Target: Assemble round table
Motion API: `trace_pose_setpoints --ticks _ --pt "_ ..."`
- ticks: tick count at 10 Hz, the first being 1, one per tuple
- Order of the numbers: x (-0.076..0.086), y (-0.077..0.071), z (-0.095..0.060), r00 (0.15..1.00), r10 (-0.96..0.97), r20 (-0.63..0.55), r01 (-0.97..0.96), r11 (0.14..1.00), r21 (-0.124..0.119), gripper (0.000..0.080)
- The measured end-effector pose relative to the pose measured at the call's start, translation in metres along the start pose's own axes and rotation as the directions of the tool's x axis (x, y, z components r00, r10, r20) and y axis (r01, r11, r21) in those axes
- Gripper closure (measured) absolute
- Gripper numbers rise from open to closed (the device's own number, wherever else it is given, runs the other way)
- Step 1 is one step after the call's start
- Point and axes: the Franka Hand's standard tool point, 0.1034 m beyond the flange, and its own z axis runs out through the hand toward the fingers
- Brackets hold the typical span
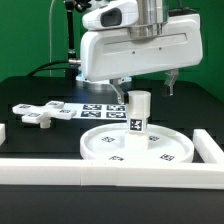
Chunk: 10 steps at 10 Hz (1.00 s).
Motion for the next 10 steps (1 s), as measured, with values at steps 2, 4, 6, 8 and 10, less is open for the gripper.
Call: trace_pose_setpoints --ticks 2,4,6,8,10 --pt "-0.003 0.011 0.003 0.999 -0.027 -0.022 0.027 1.000 -0.014 0.0150" --pt "-0.009 0.021 0.007 0.998 -0.047 -0.030 0.046 0.999 -0.023 0.0150" --pt "-0.013 0.021 0.010 0.998 -0.045 -0.033 0.045 0.999 -0.026 0.0150" --pt "-0.010 0.012 0.011 0.998 -0.056 -0.032 0.055 0.998 -0.024 0.0372" --pt "-0.007 0.003 0.012 0.997 -0.068 -0.040 0.067 0.997 -0.028 0.0393"
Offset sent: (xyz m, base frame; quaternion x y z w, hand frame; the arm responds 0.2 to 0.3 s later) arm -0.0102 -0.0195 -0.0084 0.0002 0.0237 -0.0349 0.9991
